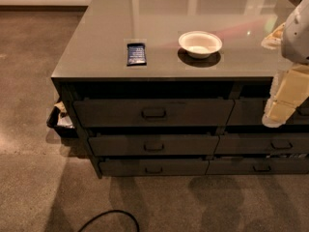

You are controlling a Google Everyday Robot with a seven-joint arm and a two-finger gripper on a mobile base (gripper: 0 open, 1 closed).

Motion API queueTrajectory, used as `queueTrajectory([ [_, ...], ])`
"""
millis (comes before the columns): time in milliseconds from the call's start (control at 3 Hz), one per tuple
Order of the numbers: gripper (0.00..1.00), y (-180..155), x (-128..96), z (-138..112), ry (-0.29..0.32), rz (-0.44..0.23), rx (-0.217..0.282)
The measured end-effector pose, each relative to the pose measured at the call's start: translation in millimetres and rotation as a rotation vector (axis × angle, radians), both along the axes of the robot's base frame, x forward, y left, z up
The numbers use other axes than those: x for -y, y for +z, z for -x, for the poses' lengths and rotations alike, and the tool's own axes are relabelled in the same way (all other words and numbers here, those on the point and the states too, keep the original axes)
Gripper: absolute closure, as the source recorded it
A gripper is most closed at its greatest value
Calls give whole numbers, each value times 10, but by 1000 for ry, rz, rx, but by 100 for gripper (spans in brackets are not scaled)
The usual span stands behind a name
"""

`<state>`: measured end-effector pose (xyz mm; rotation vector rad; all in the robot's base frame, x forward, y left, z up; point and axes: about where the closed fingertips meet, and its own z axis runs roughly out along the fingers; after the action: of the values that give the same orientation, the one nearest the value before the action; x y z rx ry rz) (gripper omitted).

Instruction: Open top drawer

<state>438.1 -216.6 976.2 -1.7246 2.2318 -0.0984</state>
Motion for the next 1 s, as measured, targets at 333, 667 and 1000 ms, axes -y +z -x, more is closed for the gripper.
queueTrajectory([
  [333, 0, 0, 0, 0, 0, 0, 0],
  [667, 0, -53, -32, -38, -14, -14, 19],
  [1000, 0, -279, -112, -111, -53, -65, 42],
])
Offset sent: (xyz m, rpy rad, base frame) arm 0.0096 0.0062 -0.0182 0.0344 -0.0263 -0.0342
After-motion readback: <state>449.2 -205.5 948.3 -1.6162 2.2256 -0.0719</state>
